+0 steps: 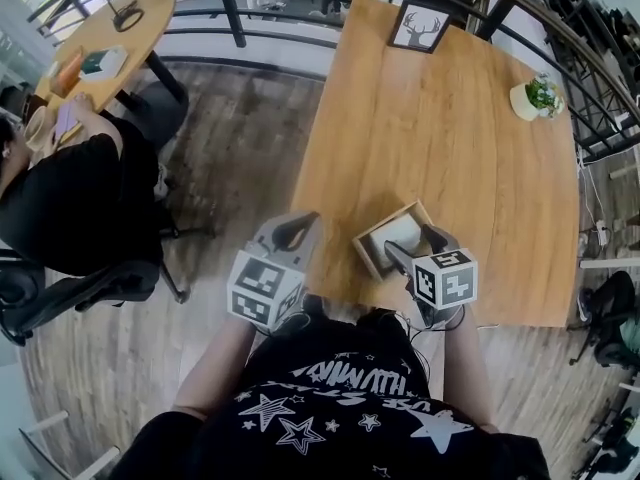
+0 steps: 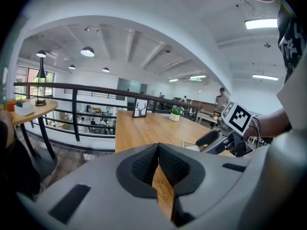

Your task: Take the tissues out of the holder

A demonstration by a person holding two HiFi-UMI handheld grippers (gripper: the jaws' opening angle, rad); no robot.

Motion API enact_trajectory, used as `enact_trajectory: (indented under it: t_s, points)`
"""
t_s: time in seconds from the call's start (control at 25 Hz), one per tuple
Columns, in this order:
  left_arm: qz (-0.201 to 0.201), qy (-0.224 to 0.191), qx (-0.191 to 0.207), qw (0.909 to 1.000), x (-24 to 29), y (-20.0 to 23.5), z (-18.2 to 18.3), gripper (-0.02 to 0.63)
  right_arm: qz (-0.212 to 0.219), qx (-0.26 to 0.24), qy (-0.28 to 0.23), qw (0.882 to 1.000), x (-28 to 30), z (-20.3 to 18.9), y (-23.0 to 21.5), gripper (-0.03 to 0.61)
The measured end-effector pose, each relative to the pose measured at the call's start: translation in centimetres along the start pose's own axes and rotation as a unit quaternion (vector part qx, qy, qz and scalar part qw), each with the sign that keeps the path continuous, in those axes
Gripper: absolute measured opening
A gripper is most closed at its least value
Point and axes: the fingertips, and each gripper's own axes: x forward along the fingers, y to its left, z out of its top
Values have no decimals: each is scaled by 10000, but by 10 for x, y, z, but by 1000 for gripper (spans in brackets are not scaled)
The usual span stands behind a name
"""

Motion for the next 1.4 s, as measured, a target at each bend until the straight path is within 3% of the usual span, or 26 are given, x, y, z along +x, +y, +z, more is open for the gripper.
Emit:
enact_trajectory:
  t_s: [0.36,0.48,0.76,1.4]
  points:
    - [109,-54,-152,9998,-4,12,-3,14,437,617,175,9970,9,-7,-4,344]
    - [93,-33,-156,9998,-1,9,-6,14,491,637,138,9967,10,-7,-6,337]
    - [107,-27,-104,9999,4,-4,-6,14,438,625,-167,9969,8,-9,-11,250]
    - [503,-80,-47,9987,3,-36,-2,14,520,522,-973,9925,-15,-1,-23,175]
